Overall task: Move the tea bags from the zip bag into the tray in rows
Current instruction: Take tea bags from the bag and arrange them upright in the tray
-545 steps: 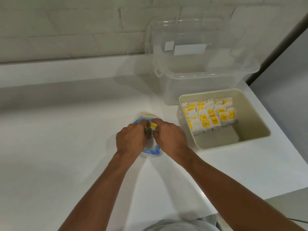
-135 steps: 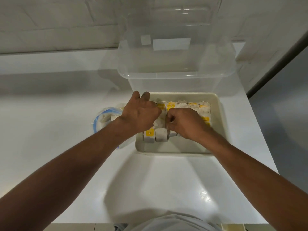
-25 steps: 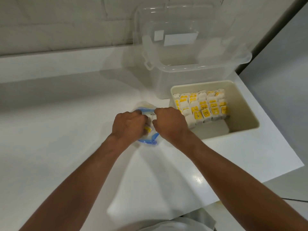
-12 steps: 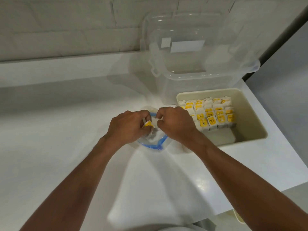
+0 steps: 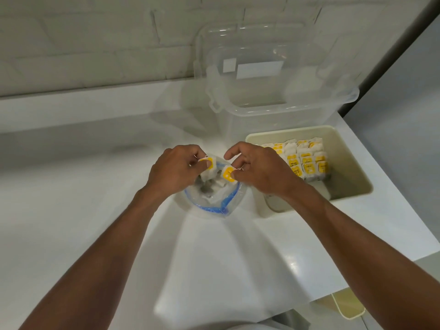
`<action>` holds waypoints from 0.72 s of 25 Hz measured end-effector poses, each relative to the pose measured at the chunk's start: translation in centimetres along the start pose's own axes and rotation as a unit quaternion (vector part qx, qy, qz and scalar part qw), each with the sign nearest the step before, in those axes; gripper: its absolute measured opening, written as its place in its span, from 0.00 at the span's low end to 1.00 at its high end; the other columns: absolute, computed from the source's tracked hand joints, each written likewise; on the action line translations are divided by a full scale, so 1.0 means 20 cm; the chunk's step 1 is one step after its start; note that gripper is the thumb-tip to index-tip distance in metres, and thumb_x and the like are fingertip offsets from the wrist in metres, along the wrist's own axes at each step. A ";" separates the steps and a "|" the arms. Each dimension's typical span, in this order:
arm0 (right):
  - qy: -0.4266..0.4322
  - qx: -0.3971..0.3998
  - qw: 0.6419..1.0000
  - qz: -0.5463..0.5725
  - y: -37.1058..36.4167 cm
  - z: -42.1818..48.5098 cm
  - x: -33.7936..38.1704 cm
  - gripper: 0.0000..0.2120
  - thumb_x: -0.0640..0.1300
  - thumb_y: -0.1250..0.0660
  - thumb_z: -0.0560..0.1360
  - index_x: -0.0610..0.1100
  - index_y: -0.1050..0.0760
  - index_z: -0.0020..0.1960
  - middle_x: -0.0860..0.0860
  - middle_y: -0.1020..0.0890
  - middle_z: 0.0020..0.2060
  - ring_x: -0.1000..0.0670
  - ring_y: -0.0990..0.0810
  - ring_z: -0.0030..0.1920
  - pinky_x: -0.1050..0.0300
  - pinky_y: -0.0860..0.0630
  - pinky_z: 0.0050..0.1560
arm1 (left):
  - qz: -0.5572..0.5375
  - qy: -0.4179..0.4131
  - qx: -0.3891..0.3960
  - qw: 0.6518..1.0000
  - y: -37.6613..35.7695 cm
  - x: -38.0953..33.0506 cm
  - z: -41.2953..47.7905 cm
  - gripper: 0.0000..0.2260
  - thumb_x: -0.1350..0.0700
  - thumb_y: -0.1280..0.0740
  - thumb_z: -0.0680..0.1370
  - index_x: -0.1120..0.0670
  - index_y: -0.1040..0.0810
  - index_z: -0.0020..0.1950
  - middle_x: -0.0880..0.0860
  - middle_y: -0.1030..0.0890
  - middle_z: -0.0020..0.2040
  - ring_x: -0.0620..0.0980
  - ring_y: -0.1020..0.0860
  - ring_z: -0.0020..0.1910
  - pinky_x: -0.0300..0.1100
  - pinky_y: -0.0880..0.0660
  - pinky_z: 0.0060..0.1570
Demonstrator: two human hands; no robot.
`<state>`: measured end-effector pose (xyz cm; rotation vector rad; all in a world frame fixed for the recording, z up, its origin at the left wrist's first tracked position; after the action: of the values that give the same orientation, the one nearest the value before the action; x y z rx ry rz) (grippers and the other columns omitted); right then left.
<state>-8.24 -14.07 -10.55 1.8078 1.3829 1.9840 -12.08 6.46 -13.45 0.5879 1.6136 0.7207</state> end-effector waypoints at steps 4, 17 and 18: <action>-0.009 0.134 0.985 0.107 0.03 -0.01 0.05 0.09 0.37 0.26 0.70 0.47 0.18 0.48 0.52 0.15 0.38 0.57 0.18 0.40 0.62 0.25 0.43 | -0.025 0.006 0.012 1.000 0.01 -0.01 0.01 0.05 0.48 0.30 0.77 0.47 0.19 0.43 0.46 0.17 0.39 0.48 0.20 0.32 0.49 0.20 0.43; -0.012 0.014 1.000 0.015 0.13 -0.01 0.01 0.07 0.44 0.24 0.69 0.51 0.17 0.46 0.55 0.16 0.37 0.62 0.21 0.35 0.71 0.28 0.35 | -0.170 0.000 0.139 0.976 0.03 -0.15 -0.01 0.04 0.60 0.30 0.77 0.53 0.16 0.47 0.53 0.15 0.39 0.50 0.22 0.33 0.42 0.24 0.39; -0.017 0.012 1.000 0.022 0.14 -0.02 0.00 0.07 0.44 0.24 0.69 0.51 0.17 0.47 0.54 0.17 0.36 0.61 0.22 0.34 0.70 0.29 0.34 | -0.170 -0.005 0.140 0.975 0.03 -0.17 0.00 0.05 0.60 0.30 0.77 0.52 0.16 0.47 0.54 0.15 0.40 0.50 0.22 0.34 0.43 0.24 0.40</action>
<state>-7.16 -15.90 -8.60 1.8878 1.3756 1.9562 -11.58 4.38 -10.76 0.4959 1.7644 0.2377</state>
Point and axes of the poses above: each hand's wrist, its own z-axis towards the middle knuckle, its own y-axis out of the back of the hand, x = y × z, the point moved 2 cm from there along z, towards the middle knuckle
